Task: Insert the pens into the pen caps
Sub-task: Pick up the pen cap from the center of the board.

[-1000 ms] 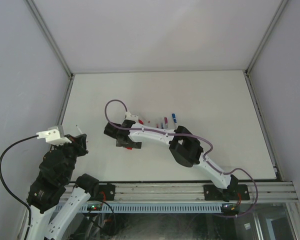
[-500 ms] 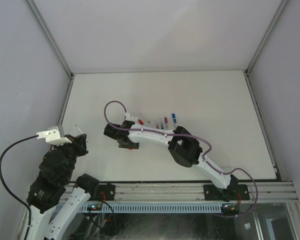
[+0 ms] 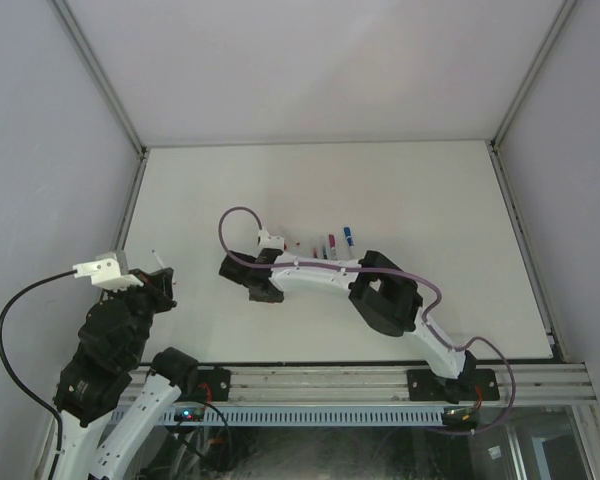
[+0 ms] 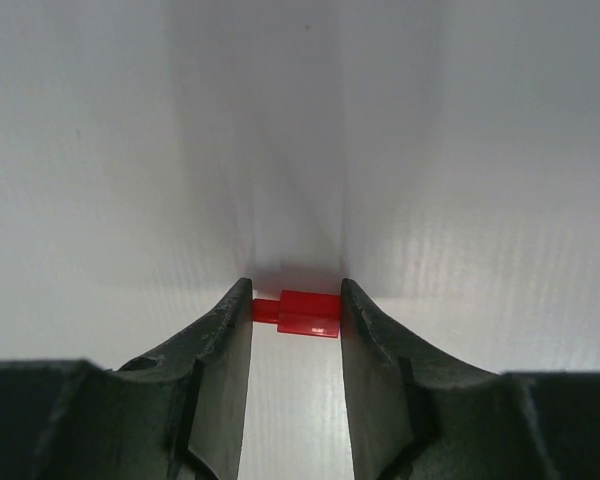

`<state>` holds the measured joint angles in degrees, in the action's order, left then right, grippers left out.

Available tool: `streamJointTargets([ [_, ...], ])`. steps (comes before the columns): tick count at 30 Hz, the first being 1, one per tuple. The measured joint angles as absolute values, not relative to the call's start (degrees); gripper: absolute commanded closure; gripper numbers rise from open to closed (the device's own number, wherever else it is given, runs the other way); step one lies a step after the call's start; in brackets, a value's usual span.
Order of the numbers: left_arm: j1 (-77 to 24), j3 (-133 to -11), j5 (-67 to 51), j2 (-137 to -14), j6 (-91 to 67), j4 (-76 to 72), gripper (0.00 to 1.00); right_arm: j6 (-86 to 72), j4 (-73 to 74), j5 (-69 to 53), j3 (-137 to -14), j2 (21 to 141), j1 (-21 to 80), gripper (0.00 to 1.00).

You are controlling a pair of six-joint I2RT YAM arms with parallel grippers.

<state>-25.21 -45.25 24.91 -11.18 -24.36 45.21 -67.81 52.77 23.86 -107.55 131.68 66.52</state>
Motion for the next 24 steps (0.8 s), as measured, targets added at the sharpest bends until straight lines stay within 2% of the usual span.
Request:
streamJointTargets([
  [3, -25.21, -45.25, 24.91, -11.18, -24.36, 45.19, 1.0, -66.35, 48.77, 23.4, -100.64, 127.52, 66.32, 1.0],
  [9, -25.21, -45.25, 24.91, -11.18, -24.36, 45.19, 1.0, -59.72, 41.85, 21.67, -92.47, 121.21, 64.88, 1.0],
  [16, -25.21, -45.25, 24.88, -11.18, -24.36, 45.19, 1.0, -41.56, 30.85, 18.83, -79.92, 111.81, 64.64, 1.0],
  [24, -25.21, -45.25, 24.86, -11.18, -24.36, 45.19, 1.0, -17.17, 25.02, 13.85, -69.08, 105.08, 64.88, 1.0],
])
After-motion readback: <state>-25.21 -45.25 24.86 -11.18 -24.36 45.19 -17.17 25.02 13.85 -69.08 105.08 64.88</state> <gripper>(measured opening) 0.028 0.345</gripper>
